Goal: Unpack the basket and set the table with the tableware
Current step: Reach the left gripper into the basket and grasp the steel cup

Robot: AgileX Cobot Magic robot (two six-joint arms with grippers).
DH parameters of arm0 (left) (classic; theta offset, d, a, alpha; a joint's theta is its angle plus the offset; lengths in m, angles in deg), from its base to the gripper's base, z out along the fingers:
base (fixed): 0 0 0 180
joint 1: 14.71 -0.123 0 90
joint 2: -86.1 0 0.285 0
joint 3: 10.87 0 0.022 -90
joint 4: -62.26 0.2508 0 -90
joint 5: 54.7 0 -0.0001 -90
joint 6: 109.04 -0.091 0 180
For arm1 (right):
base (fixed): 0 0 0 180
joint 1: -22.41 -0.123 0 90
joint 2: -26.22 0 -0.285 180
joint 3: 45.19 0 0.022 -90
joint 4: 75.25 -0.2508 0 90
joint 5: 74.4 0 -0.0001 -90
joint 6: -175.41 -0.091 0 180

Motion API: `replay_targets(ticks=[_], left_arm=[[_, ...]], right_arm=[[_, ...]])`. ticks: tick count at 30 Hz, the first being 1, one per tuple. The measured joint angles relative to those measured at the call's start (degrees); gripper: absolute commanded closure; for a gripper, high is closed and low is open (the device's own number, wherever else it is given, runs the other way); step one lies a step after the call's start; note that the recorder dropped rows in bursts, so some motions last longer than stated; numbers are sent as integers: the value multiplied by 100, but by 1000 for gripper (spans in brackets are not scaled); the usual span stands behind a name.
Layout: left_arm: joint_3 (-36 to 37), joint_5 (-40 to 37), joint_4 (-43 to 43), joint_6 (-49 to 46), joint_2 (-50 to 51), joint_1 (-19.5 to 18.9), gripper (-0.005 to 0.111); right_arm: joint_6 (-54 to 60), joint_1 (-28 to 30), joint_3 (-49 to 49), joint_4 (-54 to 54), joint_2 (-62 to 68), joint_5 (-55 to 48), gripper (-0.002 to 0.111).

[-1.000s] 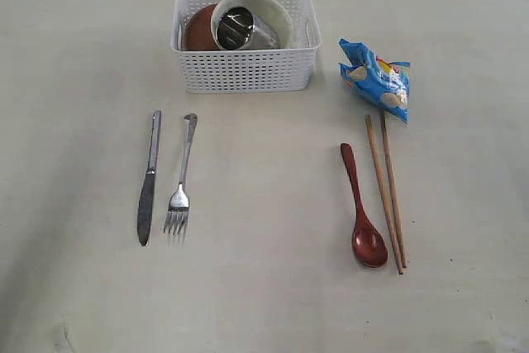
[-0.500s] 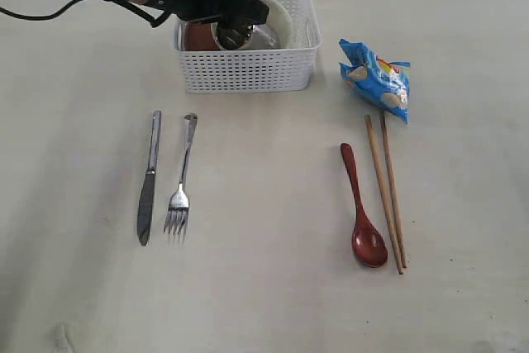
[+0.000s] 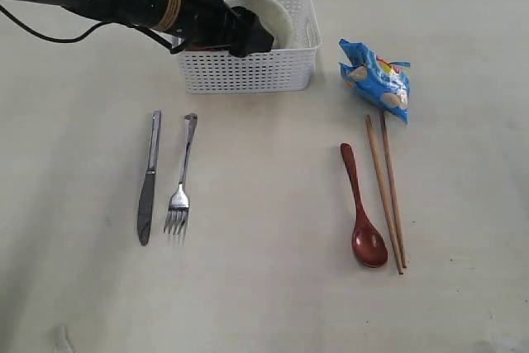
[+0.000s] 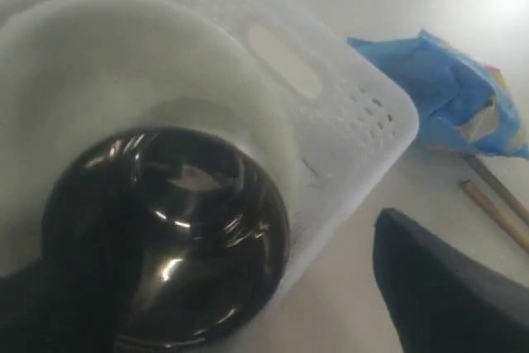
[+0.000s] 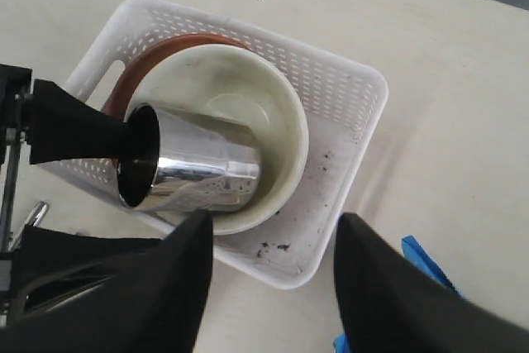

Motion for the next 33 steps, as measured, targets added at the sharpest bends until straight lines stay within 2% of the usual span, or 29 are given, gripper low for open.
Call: replay_targets(ticks=[19,33], left_arm=[[-180,-74,-115,-406,264,11,103],[-304,43,-147,-540,282,1,104]], right_arm=[[8,0,0,12,31,-23,63],[8,0,0,12,257,-107,63]])
